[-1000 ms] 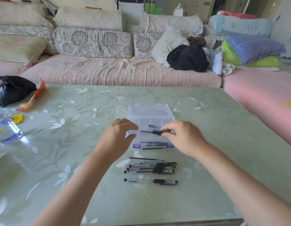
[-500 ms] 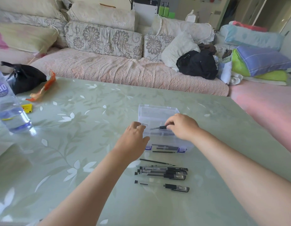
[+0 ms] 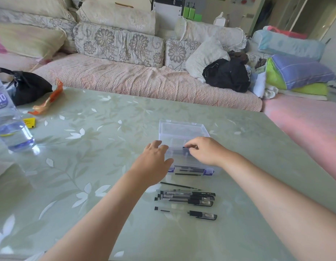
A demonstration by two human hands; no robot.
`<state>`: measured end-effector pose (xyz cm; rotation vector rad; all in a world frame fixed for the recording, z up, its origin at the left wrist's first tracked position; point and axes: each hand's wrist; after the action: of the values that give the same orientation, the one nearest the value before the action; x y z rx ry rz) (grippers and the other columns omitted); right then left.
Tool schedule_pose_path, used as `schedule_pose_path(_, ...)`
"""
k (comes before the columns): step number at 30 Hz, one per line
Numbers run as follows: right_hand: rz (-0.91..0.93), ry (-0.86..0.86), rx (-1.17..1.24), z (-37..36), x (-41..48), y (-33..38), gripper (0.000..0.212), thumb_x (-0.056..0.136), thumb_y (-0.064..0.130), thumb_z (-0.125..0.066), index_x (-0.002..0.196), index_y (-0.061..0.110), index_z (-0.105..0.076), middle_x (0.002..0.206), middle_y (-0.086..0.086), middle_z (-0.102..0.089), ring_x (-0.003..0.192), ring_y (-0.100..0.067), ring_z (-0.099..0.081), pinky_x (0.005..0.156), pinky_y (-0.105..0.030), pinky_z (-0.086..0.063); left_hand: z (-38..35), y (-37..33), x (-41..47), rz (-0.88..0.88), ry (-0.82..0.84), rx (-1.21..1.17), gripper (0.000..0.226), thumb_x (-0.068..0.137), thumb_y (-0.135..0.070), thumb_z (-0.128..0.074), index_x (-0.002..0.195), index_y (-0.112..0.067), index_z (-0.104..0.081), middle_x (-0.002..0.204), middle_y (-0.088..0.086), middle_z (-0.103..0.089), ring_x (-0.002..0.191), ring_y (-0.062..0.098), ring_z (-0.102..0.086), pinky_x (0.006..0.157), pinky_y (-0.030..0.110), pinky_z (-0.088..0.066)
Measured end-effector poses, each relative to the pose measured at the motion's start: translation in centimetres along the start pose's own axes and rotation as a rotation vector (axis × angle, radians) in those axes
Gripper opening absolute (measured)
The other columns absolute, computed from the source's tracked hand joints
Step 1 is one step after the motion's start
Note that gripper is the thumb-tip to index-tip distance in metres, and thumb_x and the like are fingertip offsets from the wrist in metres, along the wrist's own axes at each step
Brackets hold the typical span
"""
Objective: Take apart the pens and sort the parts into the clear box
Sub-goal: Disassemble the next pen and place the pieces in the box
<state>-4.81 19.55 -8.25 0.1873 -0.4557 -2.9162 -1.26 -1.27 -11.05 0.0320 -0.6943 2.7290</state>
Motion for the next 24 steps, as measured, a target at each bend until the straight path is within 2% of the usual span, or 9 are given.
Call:
schedule_pose_path(5, 0.06, -0.205, 0.103, 0.2, -2.1, 0.7, 0.029, 0.092, 0.017, -0.05, 0.108, 0.029, -0.071, 0.101, 0.015, -0.061, 0.093, -0.006, -0.056, 0.086, -0.021, -0.043, 0.1, -0.4, -0.7, -0.13, -0.129, 0.043, 0.044, 0.095, -0.034, -0.055, 0.137, -0.026, -0.049, 0.137, -0.008, -0.043, 0.124, 0.014, -0.035, 0.096, 0.033, -0.045)
schedule_pose_path(8, 0.109, -0.273, 0.245, -0.1, -4.9, 1.5, 0.024, 0.091, 0.016, -0.055, 0.101, 0.031, -0.072, 0.097, 0.016, -0.063, 0.086, -0.003, -0.057, 0.079, -0.015, -0.044, 0.2, -1.3, -1.3, -0.226, -0.196, 0.042, 0.032, 0.091, -0.033, -0.06, 0.124, -0.031, -0.059, 0.118, -0.012, -0.05, 0.11, 0.011, -0.041, 0.083, 0.027, -0.043)
schedule_pose_path(10, 0.119, -0.244, 0.3, -0.4, -6.7, 1.7, 0.021, 0.091, 0.017, -0.059, 0.094, 0.033, -0.072, 0.093, 0.016, -0.065, 0.081, -0.003, -0.058, 0.074, -0.013, -0.044, 0.1, -1.8, -1.8, -0.258, -0.169, -0.005, 0.023, 0.09, -0.031, -0.064, 0.113, -0.034, -0.064, 0.107, -0.014, -0.052, 0.103, 0.008, -0.045, 0.077, 0.024, -0.042)
schedule_pose_path(13, 0.098, -0.11, 0.29, -0.6, -8.7, 1.5, 0.02, 0.09, 0.019, -0.06, 0.089, 0.036, -0.072, 0.09, 0.015, -0.069, 0.07, -0.003, -0.057, 0.068, -0.017, -0.046, -0.4, -2.0, -2.5, -0.278, -0.045, -0.057, 0.016, 0.088, -0.028, -0.066, 0.102, -0.034, -0.067, 0.091, -0.02, -0.052, 0.09, 0.002, -0.049, 0.077, 0.025, -0.045)
schedule_pose_path(16, 0.051, -0.018, 0.179, -0.3, -9.9, 0.7, 0.016, 0.089, 0.027, -0.062, 0.095, 0.038, -0.072, 0.091, 0.019, -0.067, 0.077, 0.002, -0.058, 0.073, -0.017, -0.048, -0.5, -2.0, -3.2, -0.247, 0.062, -0.06, 0.014, 0.088, -0.028, -0.063, 0.098, -0.038, -0.067, 0.083, -0.022, -0.054, 0.078, -0.004, -0.05, 0.071, 0.021, -0.044)
schedule_pose_path(19, 0.006, 0.057, 0.024, -0.1, -10.7, -0.2, 0.018, 0.088, 0.031, -0.062, 0.101, 0.039, -0.07, 0.089, 0.024, -0.063, 0.076, 0.006, -0.054, 0.068, -0.013, -0.04, -0.3, -2.0, -3.8, -0.204, 0.132, -0.048, 0.012, 0.087, -0.031, -0.063, 0.095, -0.039, -0.069, 0.085, -0.02, -0.058, 0.077, -0.002, -0.053, 0.071, 0.022, -0.049)
schedule_pose_path(22, -0.021, 0.12, -0.051, -0.2, -11.3, -0.9, 0.019, 0.086, 0.037, -0.062, 0.104, 0.04, -0.069, 0.101, 0.023, -0.066, 0.088, 0.001, -0.057, 0.078, -0.019, -0.047, -0.2, -1.9, -4.1, -0.18, 0.193, -0.048, 0.011, 0.083, -0.036, -0.068, 0.093, -0.04, -0.069, 0.086, -0.022, -0.059, 0.078, -0.005, -0.053, 0.071, 0.019, -0.047)
schedule_pose_path(24, -0.029, 0.128, -0.047, -0.3, -11.5, -1.1, 0.017, 0.087, 0.038, -0.063, 0.102, 0.039, -0.071, 0.102, 0.024, -0.067, 0.094, -0.001, -0.059, 0.084, -0.025, -0.05, -0.3, -1.9, -4.2, -0.168, 0.22, -0.039, 0.011, 0.082, -0.038, -0.069, 0.092, -0.041, -0.069, 0.086, -0.022, -0.059, 0.078, -0.006, -0.052, 0.07, 0.017, -0.045)
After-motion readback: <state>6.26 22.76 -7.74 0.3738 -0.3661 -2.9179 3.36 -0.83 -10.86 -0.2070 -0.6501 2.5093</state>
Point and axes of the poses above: each hand's wrist, its own x-axis towards the middle knuckle, its own z-axis out of the back of the hand, y = z × x
